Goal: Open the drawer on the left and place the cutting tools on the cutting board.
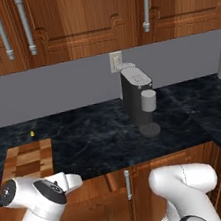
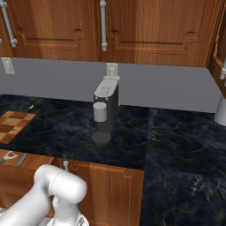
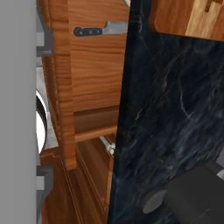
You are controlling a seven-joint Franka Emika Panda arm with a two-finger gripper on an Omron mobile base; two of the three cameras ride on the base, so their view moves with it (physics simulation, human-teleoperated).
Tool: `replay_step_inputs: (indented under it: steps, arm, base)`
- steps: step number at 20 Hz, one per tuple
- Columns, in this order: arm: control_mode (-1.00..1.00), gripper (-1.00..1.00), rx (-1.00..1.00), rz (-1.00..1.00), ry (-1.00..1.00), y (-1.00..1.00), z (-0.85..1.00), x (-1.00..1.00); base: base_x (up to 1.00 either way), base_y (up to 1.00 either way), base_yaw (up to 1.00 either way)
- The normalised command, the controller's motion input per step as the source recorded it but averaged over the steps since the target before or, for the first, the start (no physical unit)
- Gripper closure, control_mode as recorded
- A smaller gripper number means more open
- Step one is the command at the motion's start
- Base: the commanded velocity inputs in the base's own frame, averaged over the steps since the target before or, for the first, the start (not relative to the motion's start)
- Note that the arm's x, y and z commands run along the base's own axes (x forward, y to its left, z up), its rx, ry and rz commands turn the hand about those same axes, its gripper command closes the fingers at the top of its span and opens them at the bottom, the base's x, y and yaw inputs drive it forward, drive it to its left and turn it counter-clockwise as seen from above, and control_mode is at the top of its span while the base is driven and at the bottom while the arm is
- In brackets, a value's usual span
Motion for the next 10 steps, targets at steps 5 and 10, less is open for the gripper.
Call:
replay_step_inputs:
  steps: [5,10]
  arm:
    - [-1.00,-1.00,0.18,0.04,0.00,0.00,-0.21,0.23]
    - [-1.00,-1.00,0.19,0.05,0.11,0.00,-0.39,0.31]
  base:
    - [0.00,0.00,0.00]
    - [0.00,0.00,0.00]
